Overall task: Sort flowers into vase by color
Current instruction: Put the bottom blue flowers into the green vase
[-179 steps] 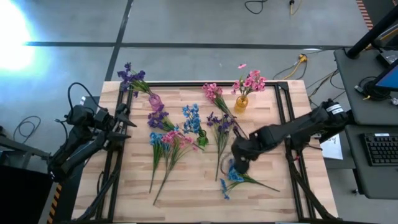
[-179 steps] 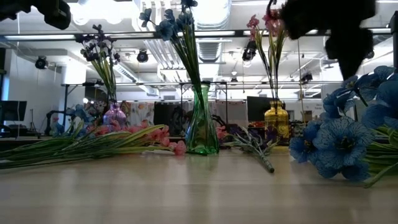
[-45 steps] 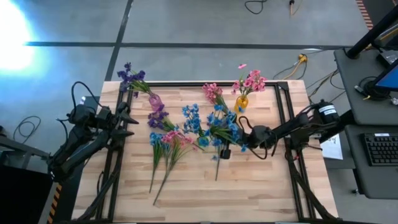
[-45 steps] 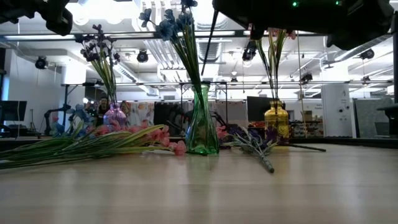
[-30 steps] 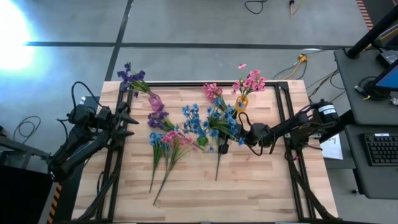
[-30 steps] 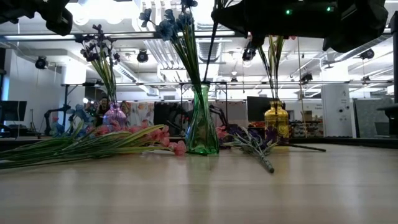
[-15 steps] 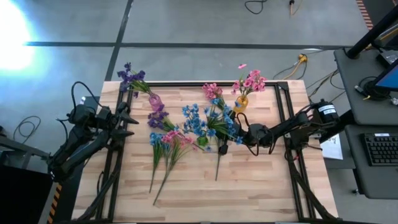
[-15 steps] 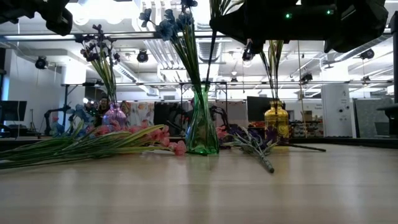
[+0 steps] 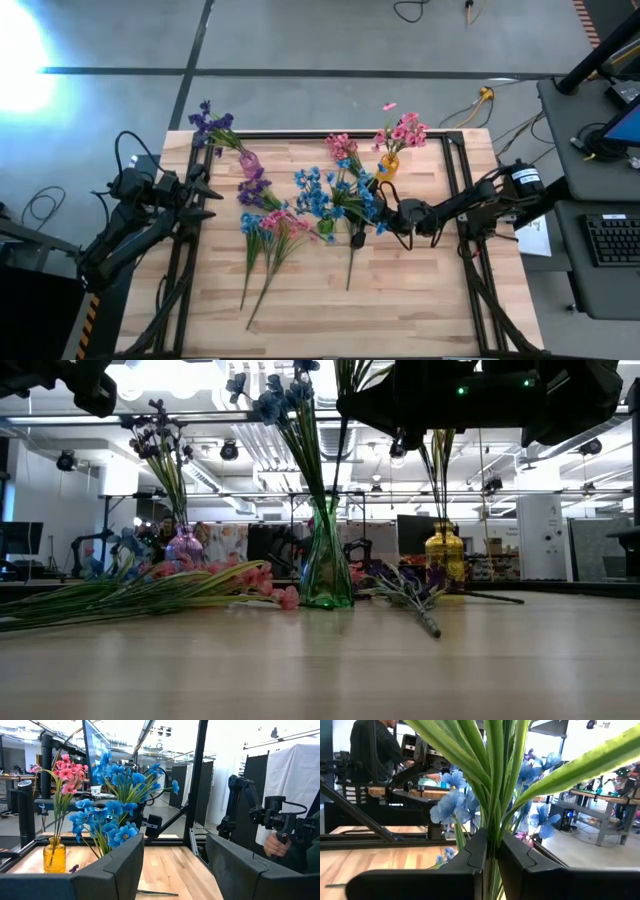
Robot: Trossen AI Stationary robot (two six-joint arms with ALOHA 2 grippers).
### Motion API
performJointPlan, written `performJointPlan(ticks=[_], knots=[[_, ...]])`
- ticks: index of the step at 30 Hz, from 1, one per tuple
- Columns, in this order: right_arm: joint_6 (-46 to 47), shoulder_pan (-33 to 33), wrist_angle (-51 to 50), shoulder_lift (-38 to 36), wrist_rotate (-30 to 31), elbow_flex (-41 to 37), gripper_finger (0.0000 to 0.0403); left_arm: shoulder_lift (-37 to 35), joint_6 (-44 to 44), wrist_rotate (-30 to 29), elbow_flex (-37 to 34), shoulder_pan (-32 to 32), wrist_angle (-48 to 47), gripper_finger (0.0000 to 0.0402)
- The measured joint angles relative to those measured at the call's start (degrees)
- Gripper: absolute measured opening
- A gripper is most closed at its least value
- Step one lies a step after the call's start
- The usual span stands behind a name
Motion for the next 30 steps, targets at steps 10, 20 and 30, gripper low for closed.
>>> performJointPlan(ticks=[10, 20, 30], knots=[[-0.01, 0.00, -0.56, 0.00, 0.00, 0.00, 0.0028, 0.00, 0.00, 0.00, 0.00, 0.00, 0.00, 0.0201], [0.12, 0.00, -0.99, 0.00, 0.99, 0.02, 0.0029, 0.00, 0.00, 0.00, 0.00, 0.00, 0.00, 0.0201], [0.03, 0.00, -2.11, 0.02, 1.53, 0.07, 0.0029, 0.00, 0.00, 0.00, 0.00, -0.01, 0.00, 0.0201]])
